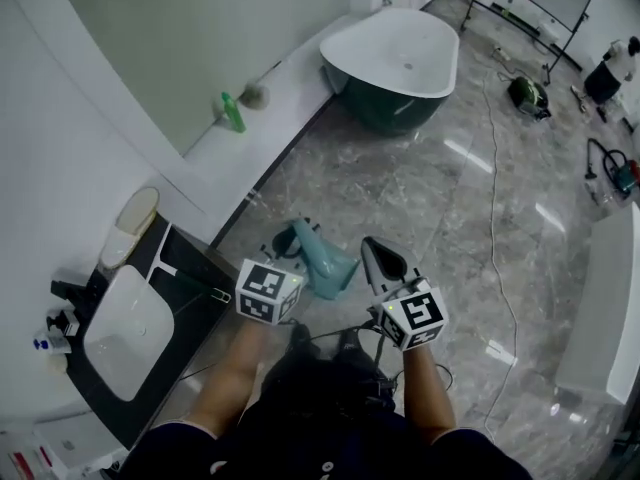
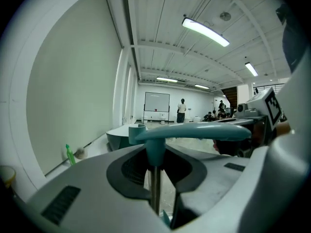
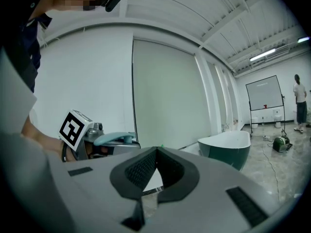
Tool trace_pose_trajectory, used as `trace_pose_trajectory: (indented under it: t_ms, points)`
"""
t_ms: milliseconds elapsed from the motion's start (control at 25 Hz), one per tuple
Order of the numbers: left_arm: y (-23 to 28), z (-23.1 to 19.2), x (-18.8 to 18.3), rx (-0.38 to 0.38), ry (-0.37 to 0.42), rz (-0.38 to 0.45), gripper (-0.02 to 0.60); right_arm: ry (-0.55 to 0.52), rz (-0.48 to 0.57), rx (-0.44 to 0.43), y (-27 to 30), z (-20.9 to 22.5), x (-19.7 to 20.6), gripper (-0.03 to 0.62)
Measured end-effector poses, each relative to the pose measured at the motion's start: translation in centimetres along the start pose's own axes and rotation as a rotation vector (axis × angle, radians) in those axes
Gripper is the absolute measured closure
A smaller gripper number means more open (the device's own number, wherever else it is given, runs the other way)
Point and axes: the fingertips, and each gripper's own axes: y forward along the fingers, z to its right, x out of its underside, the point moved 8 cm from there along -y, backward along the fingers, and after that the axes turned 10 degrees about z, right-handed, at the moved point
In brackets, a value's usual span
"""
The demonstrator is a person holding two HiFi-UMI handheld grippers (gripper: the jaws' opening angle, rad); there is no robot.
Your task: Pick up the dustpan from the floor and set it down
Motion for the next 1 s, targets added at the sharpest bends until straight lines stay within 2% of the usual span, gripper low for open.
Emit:
trace_pose_trajectory:
  t_ms: [200, 360, 600, 1000]
  points:
    - [-1.2, 0.3, -3.7, 0.025, 0.023, 0.069, 0.494, -0.017, 0.045, -0.017, 0.3, -1.0, -1.7, 0.588]
    - [-1.5, 0.0, -5.3, 0.032, 0.03, 0.107, 0.494, -0.038, 0.077, -0.035, 1.1, -1.8, -2.8, 0.588]
    - [-1.5, -0.1, -5.5, 0.048, 0.058, 0.112, 0.494, -0.05, 0.099, -0.044, 2.0, -2.1, -3.6, 0.588]
    - [-1.9, -1.5, -4.8, 0.034, 0.041, 0.111, 0.494, -0.037, 0.084, -0.051, 3.1, -2.9, -3.0, 0.588]
